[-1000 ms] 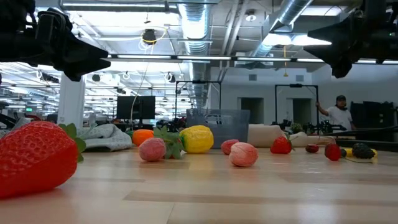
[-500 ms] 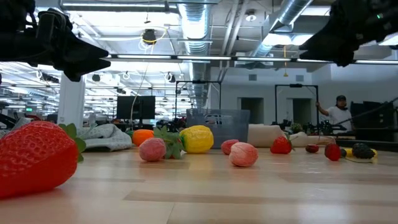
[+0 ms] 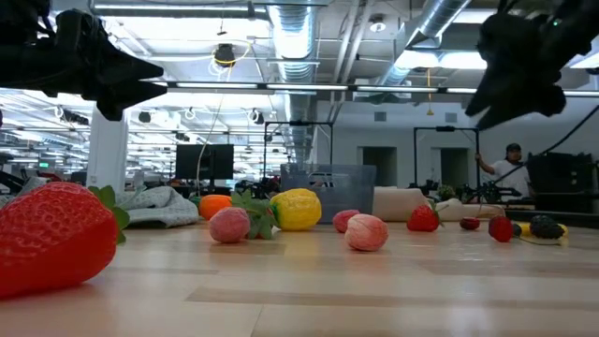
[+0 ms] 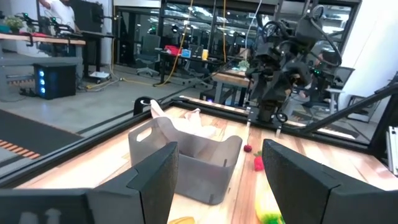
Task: Pick and placing Produce into tupperware
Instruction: Put the red cherry into the black bin
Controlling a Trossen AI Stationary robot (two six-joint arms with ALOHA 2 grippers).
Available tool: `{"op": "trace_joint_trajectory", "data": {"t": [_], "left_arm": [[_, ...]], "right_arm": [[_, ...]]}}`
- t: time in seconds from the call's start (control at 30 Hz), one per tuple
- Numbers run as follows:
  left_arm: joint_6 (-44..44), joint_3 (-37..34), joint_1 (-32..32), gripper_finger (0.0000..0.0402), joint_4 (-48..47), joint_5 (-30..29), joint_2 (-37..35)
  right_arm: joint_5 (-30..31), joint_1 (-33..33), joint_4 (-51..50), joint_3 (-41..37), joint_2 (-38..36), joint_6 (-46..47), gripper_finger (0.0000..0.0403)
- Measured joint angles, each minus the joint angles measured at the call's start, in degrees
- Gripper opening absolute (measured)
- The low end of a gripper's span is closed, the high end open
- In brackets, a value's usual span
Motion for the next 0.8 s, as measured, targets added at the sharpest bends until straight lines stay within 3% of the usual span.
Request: {"op": "trace_joint_trajectory", "data": {"t": [0.8], "left_arm": [[0.1, 0.0, 0.0, 0.0222, -0.1, -0.3, 0.0]], "right_arm": [[-2.7, 1.5, 0.2, 0.0, 22.6, 14.5, 0.0226]]}}
